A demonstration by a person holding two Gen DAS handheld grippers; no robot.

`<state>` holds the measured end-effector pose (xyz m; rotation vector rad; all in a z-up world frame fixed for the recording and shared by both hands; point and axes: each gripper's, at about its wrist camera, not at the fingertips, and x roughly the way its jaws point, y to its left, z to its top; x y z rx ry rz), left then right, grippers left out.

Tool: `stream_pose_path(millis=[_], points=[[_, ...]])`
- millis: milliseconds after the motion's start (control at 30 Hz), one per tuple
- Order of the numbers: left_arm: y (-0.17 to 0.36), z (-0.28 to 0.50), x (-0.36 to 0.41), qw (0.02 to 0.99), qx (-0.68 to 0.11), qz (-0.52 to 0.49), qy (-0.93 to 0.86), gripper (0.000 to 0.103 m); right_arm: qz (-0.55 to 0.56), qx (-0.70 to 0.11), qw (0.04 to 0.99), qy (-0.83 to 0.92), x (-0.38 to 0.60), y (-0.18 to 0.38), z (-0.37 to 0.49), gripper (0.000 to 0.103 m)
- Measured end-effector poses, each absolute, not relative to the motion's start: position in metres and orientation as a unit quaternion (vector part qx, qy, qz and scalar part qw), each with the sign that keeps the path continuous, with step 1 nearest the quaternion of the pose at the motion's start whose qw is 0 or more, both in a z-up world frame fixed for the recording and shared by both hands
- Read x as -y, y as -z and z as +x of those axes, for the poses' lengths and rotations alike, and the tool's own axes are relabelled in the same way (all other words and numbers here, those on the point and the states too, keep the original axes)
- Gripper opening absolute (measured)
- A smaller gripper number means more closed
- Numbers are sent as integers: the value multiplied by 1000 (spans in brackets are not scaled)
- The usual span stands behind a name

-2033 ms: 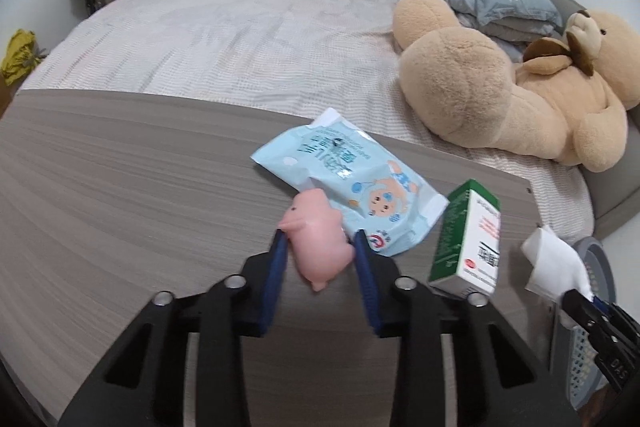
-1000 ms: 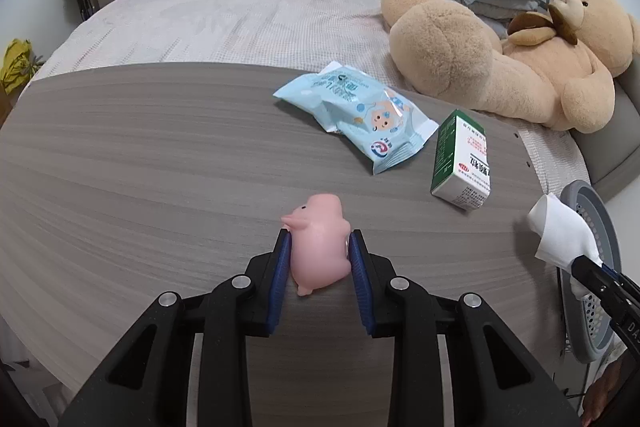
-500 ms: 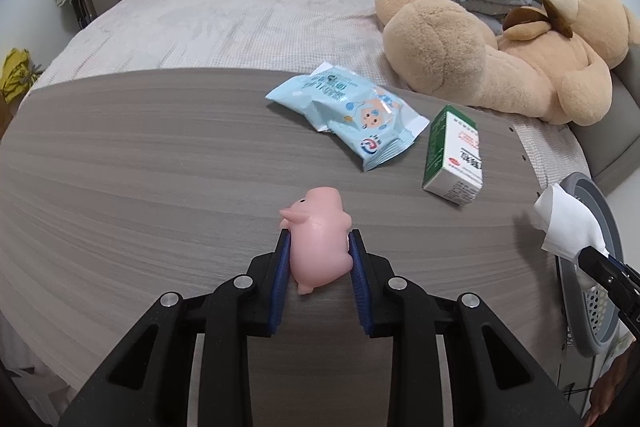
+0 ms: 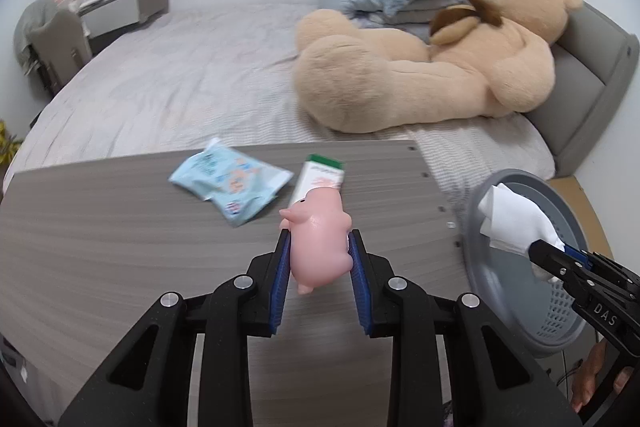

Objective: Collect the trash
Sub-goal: 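Carry both items over the basket and open both tools to drop them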

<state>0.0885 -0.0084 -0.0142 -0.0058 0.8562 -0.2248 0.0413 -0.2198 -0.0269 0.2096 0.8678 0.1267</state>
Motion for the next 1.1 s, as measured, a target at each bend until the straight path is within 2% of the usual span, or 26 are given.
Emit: stream_pose_path(millis=[700, 1100], points=[[25, 75, 184, 869, -419, 80, 251, 28, 157, -409, 897, 59, 361, 40, -15, 26], [34, 75, 215, 859, -427, 102, 261, 29, 172, -421, 889, 47, 370, 57, -6, 26]])
